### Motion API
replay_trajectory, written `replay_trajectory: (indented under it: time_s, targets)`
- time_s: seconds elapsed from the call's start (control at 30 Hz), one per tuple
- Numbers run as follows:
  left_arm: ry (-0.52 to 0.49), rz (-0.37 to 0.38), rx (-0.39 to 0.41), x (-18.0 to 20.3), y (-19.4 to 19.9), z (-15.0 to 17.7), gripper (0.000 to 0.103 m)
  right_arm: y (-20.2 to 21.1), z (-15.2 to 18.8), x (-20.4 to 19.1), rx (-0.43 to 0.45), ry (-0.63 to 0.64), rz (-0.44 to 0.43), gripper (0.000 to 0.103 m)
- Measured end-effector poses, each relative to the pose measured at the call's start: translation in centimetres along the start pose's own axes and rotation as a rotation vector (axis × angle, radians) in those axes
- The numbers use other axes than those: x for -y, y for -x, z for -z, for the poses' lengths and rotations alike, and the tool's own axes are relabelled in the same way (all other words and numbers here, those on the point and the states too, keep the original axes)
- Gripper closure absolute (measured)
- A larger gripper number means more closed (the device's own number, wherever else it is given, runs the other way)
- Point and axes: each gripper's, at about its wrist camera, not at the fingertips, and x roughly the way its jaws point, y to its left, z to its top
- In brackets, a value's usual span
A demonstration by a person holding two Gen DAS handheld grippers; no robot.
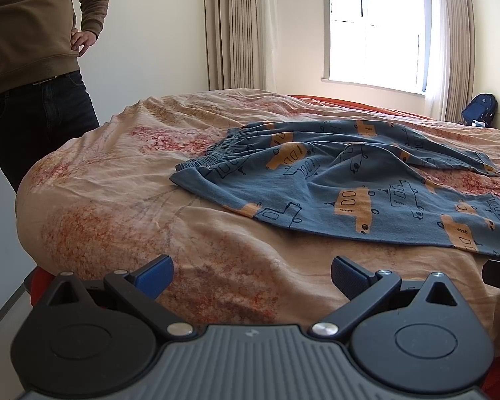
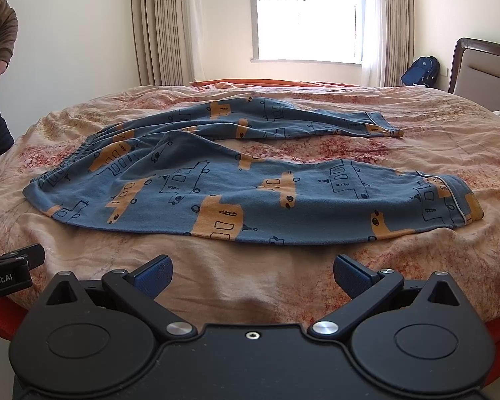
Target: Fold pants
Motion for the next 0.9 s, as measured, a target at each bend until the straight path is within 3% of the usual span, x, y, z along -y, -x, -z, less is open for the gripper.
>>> replay_trajectory:
  time_s: [0.43,0.9]
  targets:
    - [0.0,0.024,-0.017,0.3,-0.3,-0.5,0.0,0.0,-0.2,-0.2,0.002,0.007,-0.003,0.0]
    - [0.057,0.029,-0.16,-0.9,-1.6,-4.4,0.0,-0.2,-2.5,-0.2,0.01,0.014,-0.034,0.0]
